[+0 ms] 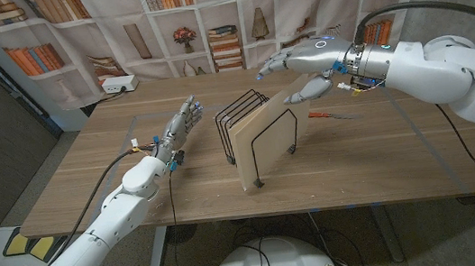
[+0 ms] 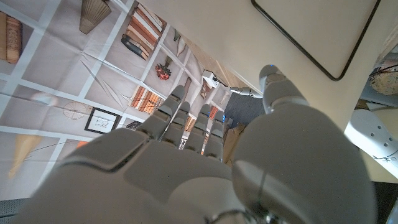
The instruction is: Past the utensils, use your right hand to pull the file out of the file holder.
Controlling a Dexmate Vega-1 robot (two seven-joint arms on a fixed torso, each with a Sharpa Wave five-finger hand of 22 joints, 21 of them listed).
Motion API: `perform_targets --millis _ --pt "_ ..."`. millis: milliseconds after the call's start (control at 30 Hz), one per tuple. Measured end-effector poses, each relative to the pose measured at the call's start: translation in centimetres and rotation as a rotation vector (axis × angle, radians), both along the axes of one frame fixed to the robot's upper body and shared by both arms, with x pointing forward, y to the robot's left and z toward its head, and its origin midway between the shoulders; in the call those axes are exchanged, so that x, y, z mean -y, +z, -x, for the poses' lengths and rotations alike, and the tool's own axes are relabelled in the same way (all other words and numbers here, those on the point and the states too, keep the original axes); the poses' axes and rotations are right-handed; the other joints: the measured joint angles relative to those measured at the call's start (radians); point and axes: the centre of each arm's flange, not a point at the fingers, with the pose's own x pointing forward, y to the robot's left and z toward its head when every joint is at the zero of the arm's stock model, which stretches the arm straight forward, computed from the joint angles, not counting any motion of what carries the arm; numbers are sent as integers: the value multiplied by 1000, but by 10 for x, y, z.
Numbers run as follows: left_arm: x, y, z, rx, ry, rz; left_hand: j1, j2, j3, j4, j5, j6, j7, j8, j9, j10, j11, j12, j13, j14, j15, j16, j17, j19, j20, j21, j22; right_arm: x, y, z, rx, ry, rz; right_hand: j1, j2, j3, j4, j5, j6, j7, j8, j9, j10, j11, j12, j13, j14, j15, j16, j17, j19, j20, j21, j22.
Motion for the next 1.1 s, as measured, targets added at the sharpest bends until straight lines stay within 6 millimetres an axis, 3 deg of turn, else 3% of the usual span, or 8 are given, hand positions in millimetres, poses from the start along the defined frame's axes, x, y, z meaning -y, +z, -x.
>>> perform_targets --millis 333,633,667,1100 --pt "1 -3 -2 -5 -4 13 4 4 -4 4 0 0 0 0 0 0 0 0 0 1 1 -1 0 0 0 -8 0 -10 4 -3 -30 -49 85 13 13 3 3 -14 46 -4 13 0 66 -7 16 0 46 0 11 0 54 -3 0 0" --pt "3 -7 -6 -14 -4 22 13 -5 -4 4 0 0 0 0 0 0 0 0 0 1 1 -4 0 0 0 -8 0 -1 -2 -14 -102 -141 113 24 13 7 7 -28 65 -7 13 0 92 -12 23 0 81 1 19 0 79 -3 5 3" --pt "3 -5 -6 -8 -8 30 13 -5 -4 4 0 0 0 0 0 0 0 0 0 1 1 -4 0 0 0 -8 0 -21 12 -2 -54 -122 172 24 13 7 7 -29 67 -9 13 0 95 -9 23 0 84 -2 19 0 79 -4 5 3" --pt "11 -12 -14 -27 -44 36 3 5 -7 7 0 0 0 0 0 0 0 0 0 1 1 -4 0 0 0 -8 0 -31 16 3 -86 -167 235 32 21 7 7 -42 90 0 13 0 131 -16 31 0 130 -2 23 2 135 -5 15 3"
